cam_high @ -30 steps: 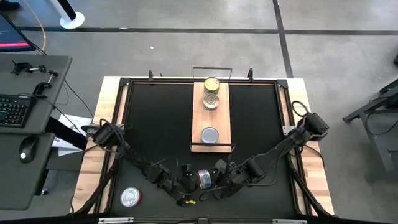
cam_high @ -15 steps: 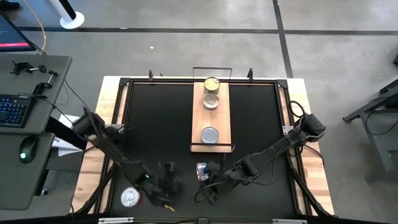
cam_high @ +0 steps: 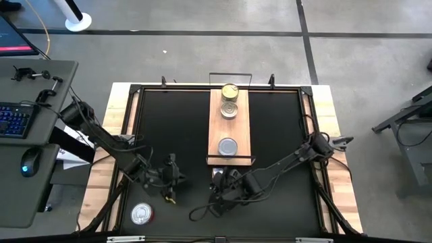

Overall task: Stack canned seafood by type on shelf
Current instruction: Stack the blue-pink tuna can on top of the other blue-pink tuna can on the shelf

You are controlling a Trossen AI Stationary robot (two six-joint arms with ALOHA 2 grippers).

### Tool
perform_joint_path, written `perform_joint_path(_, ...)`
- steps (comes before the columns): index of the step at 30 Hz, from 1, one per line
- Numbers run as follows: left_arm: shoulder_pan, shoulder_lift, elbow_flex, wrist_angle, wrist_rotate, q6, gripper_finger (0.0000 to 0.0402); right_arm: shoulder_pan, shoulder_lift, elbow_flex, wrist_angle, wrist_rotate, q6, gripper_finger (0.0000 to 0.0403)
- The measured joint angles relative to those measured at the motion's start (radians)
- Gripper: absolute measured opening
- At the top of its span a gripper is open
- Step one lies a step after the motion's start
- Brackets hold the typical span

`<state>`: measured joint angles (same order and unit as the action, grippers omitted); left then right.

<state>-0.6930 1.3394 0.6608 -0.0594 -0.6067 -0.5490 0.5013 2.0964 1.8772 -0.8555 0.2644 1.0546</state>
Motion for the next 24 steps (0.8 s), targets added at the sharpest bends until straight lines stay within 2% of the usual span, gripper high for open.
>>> perform_joint_path(5, 0.000, -0.003, -0.046, 0.083, 0.028, 0.000, 0.0000, -0.009, 0.016, 0.006, -0.026, 0.072, 0.084, 0.0118)
perform_joint_path(11, 0.000, -0.002, -0.052, 0.080, 0.063, 0.007, 0.0000, -0.020, 0.018, 0.007, -0.042, 0.175, 0.194, 0.0249)
perform_joint_path(14, 0.000, -0.003, -0.052, 0.086, 0.081, 0.027, 0.0000, -0.030, 0.036, 0.007, -0.078, 0.169, 0.257, 0.0301)
perform_joint_path(17, 0.000, -0.003, -0.052, 0.086, 0.083, 0.028, 0.0000, -0.054, 0.049, 0.006, -0.115, 0.162, 0.360, 0.0328)
perform_joint_path(24, 0.000, -0.003, -0.052, 0.088, 0.085, 0.028, 0.0000, -0.095, 0.064, 0.006, -0.170, 0.151, 0.458, 0.0335)
